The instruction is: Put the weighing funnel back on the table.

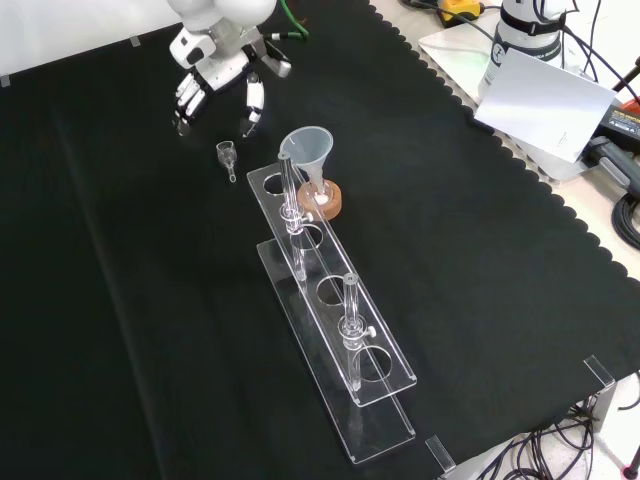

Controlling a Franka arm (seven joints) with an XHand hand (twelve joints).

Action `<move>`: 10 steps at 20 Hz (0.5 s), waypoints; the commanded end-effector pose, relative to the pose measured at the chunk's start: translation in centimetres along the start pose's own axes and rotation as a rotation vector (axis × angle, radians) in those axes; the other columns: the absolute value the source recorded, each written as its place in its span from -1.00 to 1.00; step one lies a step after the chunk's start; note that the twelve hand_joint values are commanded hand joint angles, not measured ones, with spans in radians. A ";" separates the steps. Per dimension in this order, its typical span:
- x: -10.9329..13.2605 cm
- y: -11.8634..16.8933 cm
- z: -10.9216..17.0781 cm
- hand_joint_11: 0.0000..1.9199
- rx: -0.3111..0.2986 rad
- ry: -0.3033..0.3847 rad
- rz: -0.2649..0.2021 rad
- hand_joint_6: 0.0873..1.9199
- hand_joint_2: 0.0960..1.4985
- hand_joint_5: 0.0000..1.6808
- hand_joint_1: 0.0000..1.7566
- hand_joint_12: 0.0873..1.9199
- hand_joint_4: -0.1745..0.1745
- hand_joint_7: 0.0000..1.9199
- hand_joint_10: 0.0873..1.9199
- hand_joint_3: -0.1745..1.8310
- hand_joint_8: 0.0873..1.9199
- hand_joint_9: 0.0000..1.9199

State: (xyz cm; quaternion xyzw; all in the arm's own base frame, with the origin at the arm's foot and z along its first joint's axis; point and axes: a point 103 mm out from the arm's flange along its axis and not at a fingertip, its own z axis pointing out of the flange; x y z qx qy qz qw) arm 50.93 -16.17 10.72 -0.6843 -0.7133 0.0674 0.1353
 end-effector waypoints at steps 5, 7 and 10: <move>4.8 -6.8 -5.9 -0.73 -0.064 -0.026 0.012 -1.00 -0.15 -0.63 -0.15 0.44 -0.04 -0.82 -0.39 -0.37 -0.41 -0.58; 5.9 -8.1 -6.5 -0.73 -0.075 -0.037 0.014 -1.00 -0.15 -0.63 -0.16 0.44 -0.04 -0.82 -0.39 -0.37 -0.41 -0.57; 7.4 -9.6 -7.2 -0.73 -0.085 -0.047 0.012 -1.00 -0.16 -0.63 -0.16 0.44 -0.04 -0.81 -0.39 -0.37 -0.41 -0.57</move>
